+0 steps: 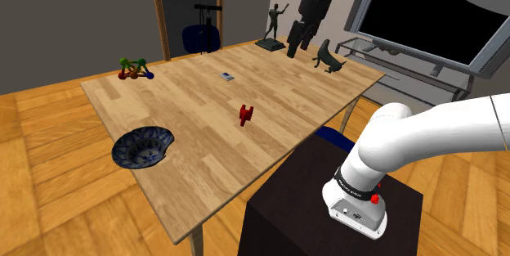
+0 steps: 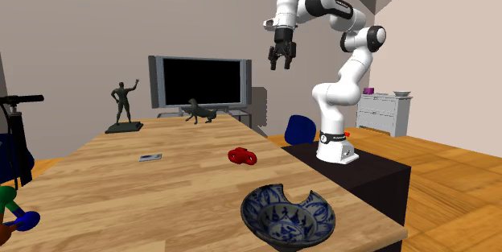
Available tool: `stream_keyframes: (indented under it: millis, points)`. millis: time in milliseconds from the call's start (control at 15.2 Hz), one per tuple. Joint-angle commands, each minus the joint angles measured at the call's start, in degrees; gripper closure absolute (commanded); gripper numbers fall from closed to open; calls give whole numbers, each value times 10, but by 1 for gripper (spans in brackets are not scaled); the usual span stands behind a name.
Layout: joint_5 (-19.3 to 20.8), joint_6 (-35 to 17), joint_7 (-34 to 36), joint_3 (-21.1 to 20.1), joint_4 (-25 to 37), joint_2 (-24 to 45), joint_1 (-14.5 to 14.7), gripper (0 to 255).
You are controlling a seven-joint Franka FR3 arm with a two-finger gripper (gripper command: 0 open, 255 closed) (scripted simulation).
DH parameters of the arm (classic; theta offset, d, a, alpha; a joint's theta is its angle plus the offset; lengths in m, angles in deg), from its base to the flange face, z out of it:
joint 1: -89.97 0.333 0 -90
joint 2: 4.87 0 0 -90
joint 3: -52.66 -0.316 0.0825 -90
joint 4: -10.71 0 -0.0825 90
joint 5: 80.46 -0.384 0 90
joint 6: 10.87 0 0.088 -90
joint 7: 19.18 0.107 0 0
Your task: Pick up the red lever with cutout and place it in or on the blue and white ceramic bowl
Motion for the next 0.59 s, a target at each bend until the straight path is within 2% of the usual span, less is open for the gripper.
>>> stream_keyframes:
  millis: [0, 528]
  points:
    - [0, 0, 0, 0, 0, 0, 0, 0]
    - [2, -174, -23, 18, -83, 84, 3, 0]
